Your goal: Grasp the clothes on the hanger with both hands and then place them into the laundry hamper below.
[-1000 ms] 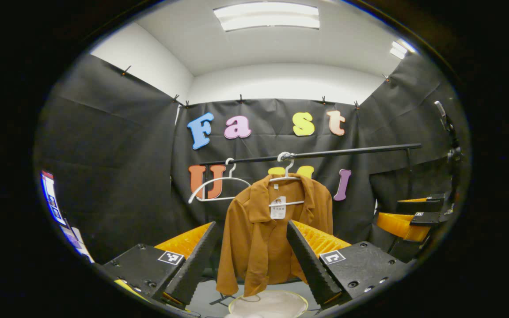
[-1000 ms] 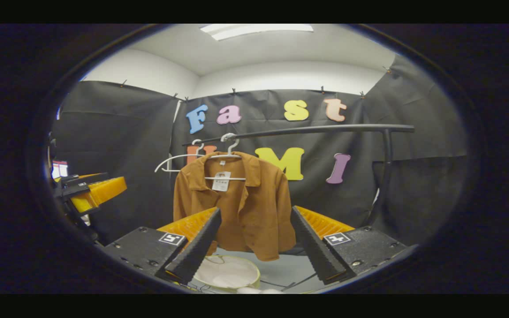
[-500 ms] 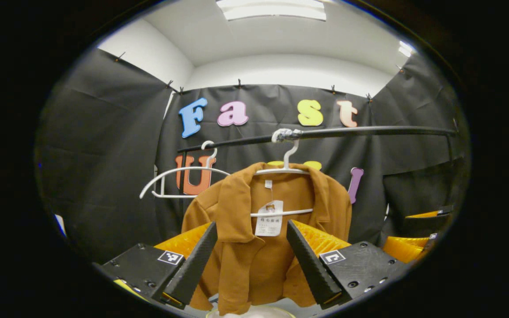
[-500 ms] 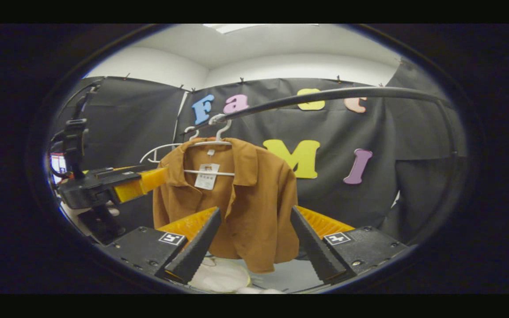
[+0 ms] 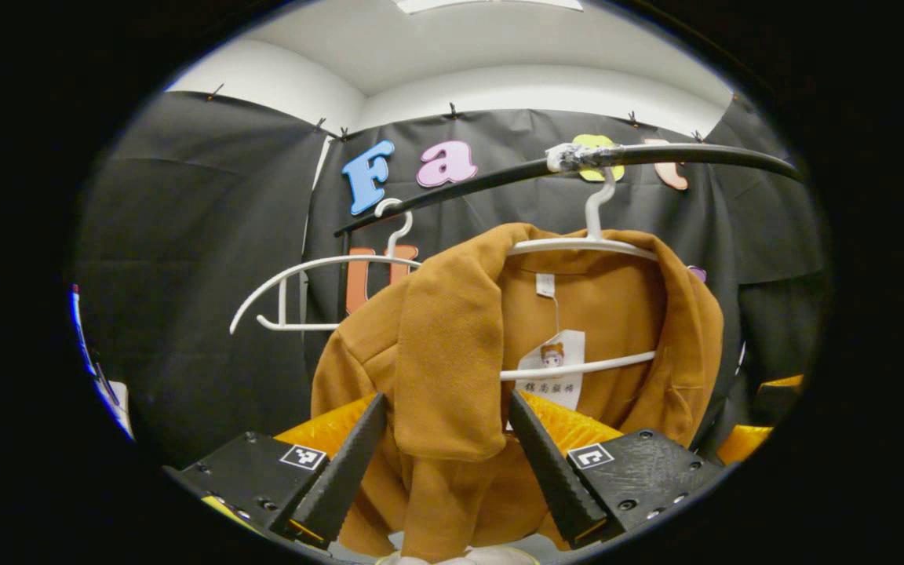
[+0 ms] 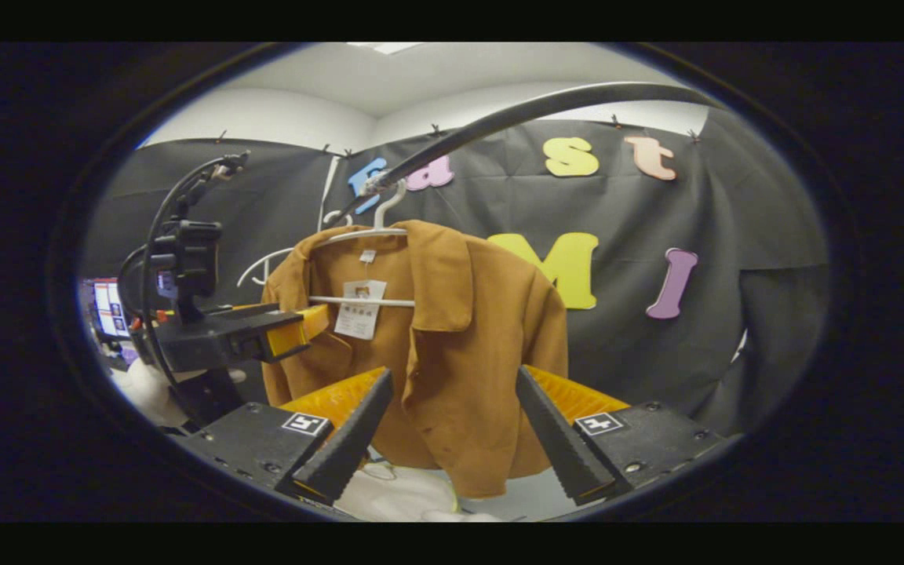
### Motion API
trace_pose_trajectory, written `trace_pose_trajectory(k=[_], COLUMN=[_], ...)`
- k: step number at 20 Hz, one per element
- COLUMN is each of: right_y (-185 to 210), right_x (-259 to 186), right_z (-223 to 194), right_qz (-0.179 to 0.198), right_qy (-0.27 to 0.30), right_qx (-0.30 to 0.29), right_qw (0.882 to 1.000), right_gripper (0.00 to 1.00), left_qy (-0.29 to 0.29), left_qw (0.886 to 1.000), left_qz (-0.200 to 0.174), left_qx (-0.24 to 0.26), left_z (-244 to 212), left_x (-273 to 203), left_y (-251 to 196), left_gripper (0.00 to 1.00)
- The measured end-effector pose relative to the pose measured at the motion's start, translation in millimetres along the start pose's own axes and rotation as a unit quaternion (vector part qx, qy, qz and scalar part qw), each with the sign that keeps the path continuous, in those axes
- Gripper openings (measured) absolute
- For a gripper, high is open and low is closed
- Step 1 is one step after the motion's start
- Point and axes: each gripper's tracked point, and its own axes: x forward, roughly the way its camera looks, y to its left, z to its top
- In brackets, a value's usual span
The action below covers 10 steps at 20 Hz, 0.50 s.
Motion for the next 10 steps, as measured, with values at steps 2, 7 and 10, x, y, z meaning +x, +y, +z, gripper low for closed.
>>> trace_pose_trajectory(k=[2,7,10], right_y=[6,17,15], right_x=[18,65,86], right_z=[7,16,15], right_qz=[0.005,-0.003,-0.005], right_qy=[-0.006,-0.016,-0.009], right_qx=[0.004,-0.001,0.000], right_qw=[1.000,1.000,1.000], right_gripper=[1.00,0.99,0.99], left_qy=[-0.002,-0.001,-0.001], left_qw=[1.000,0.999,0.999], left_qz=[0.014,0.035,0.043], left_qx=[0.018,0.027,0.025], left_z=[-3,-10,-10], left_x=[4,10,13], left_y=[7,21,24], left_gripper=[0.95,0.98,0.96])
